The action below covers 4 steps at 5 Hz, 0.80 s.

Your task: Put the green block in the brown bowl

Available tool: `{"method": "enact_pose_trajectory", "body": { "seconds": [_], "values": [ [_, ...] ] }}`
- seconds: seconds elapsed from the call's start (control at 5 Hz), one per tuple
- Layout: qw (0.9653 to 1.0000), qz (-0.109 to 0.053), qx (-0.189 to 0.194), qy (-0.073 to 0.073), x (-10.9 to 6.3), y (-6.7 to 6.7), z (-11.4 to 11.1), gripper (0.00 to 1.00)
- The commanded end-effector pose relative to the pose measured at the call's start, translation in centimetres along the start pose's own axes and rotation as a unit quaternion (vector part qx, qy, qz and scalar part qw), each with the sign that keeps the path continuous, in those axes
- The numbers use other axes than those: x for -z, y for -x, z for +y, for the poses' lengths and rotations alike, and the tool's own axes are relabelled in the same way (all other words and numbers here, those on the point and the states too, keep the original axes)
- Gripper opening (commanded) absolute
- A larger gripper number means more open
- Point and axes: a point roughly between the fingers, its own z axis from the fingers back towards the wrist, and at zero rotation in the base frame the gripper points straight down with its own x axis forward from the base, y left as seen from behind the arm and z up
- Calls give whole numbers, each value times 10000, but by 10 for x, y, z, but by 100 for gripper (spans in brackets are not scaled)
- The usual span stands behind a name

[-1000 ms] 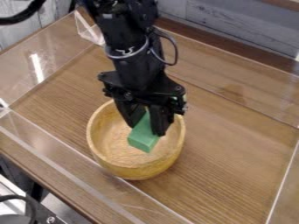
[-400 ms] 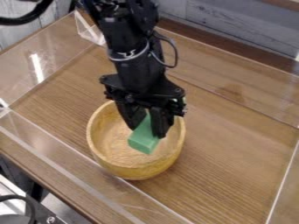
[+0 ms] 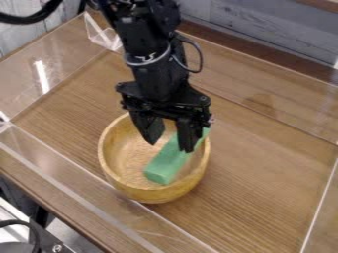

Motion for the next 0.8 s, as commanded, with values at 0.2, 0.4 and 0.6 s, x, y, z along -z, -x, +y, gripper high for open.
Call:
{"method": "enact_pose_trajectory", "body": {
  "seconds": [0.2,0.4,0.6],
  "values": [
    [9996,-256,68,59,-18,-22,0,100],
    [9995,-278,71,93,-23,-31,-1,100],
    [9994,-322,92,120,-29,-41,-2,100]
  ]
}}
